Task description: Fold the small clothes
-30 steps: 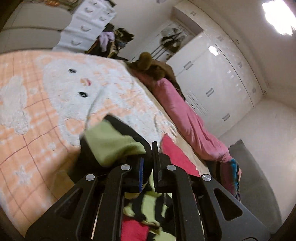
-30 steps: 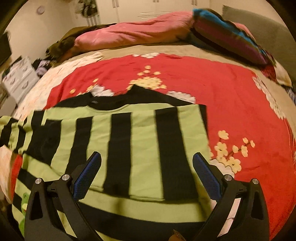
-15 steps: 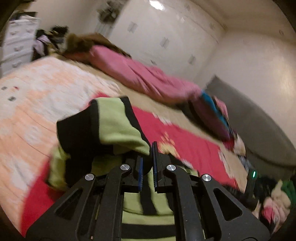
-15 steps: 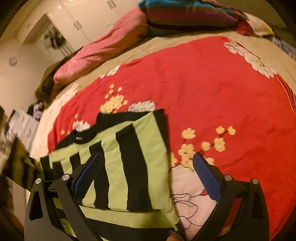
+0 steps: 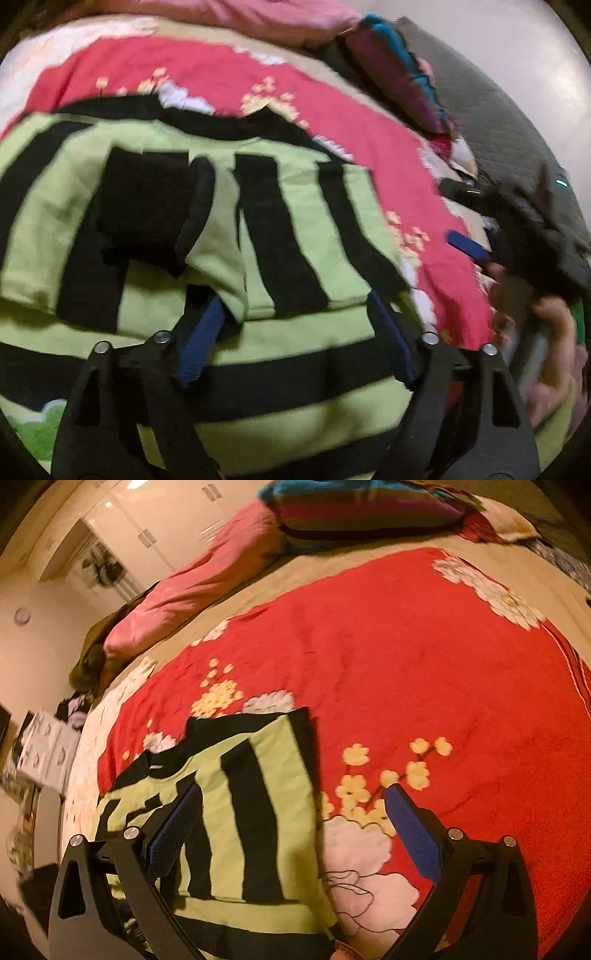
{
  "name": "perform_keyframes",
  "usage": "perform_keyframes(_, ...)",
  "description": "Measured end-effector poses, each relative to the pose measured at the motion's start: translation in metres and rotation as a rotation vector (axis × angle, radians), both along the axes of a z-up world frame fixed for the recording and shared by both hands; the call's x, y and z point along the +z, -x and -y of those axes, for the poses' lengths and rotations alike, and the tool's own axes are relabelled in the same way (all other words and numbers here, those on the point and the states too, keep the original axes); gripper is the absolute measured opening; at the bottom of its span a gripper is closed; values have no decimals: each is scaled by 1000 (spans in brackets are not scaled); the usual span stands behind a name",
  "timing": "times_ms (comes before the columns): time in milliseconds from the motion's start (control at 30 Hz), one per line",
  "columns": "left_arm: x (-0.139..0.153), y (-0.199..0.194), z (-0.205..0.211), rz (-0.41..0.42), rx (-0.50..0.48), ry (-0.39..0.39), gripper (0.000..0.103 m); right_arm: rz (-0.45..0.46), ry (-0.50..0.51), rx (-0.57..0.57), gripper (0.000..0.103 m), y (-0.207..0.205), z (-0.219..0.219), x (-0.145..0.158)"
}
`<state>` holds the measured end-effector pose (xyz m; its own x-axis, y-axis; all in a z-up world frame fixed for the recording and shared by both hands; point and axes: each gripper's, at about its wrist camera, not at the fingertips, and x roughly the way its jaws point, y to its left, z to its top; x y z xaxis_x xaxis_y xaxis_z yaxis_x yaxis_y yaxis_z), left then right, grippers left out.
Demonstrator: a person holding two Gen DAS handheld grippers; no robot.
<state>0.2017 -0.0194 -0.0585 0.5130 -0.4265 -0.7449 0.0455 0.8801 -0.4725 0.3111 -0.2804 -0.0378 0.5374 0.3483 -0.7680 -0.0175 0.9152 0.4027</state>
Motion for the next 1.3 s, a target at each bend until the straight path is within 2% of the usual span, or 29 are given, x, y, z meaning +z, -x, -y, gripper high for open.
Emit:
perform_keyframes(67,16,10,-3,30,0,-9,74,21,10,43,99,2,-9,2)
perform_keyframes(167,42,23,-30,97,81,-117,75,81,54,130,99,8,-34,10)
perform_keyframes(233,49,27,-63,116,189,-211,76,135,105,200,99,16,-58,16)
perform_keyframes(300,44,27,-92,77,289,-278,76,189,146,284,99,27,-88,20)
perform_keyframes(433,33,30,-135,35,409,-224,76,293,218,480,99,60,-154,25)
perform_keyframes(500,29,32,-145,31,434,-227,76,395,346,592,99,84,-197,24)
perform_keyframes(567,29,32,-148,32,446,-209,76,451,502,637,99,98,-227,12)
perform_keyframes(600,29,32,-149,34,448,-206,76,447,579,639,99,99,-239,1)
perform_keyframes(633,27,34,-149,34,450,-209,76,421,615,636,98,97,-246,-10)
perform_keyframes(733,25,38,-149,26,448,-195,76,351,651,614,96,84,-247,-36)
perform_keyframes(767,24,38,-150,24,449,-190,76,339,658,598,79,77,-243,-43)
perform_keyframes(800,23,39,-151,20,447,-185,76,325,641,597,63,73,-239,-46)
perform_keyframes(833,20,37,-151,14,448,-178,76,285,579,612,33,67,-235,-47)
perform_keyframes(867,19,37,-151,11,450,-173,76,219,457,606,22,58,-226,-47)
perform_keyframes(967,18,37,-150,14,448,-169,76,184,252,545,14,47,-203,-35)
perform_keyframes(1000,18,38,-149,19,447,-168,76,177,165,524,14,43,-193,-28)
perform_keyframes(1100,18,39,-148,22,447,-161,76,131,-221,399,14,34,-142,-9)
perform_keyframes(1133,17,38,-147,21,446,-157,76,129,-277,351,18,32,-128,-7)
perform_keyframes(1167,17,38,-147,22,445,-154,76,117,-313,262,44,30,-109,-7)
perform_keyframes(1200,16,38,-146,23,442,-155,76,85,-287,173,58,30,-92,-13)
perform_keyframes(1233,16,37,-145,22,441,-155,76,59,-248,125,67,29,-85,-16)
perform_keyframes(1267,15,37,-144,21,440,-155,76,5,-167,58,67,27,-73,-25)
perform_keyframes(1300,14,37,-144,20,440,-152,76,-26,-130,25,67,26,-66,-30)
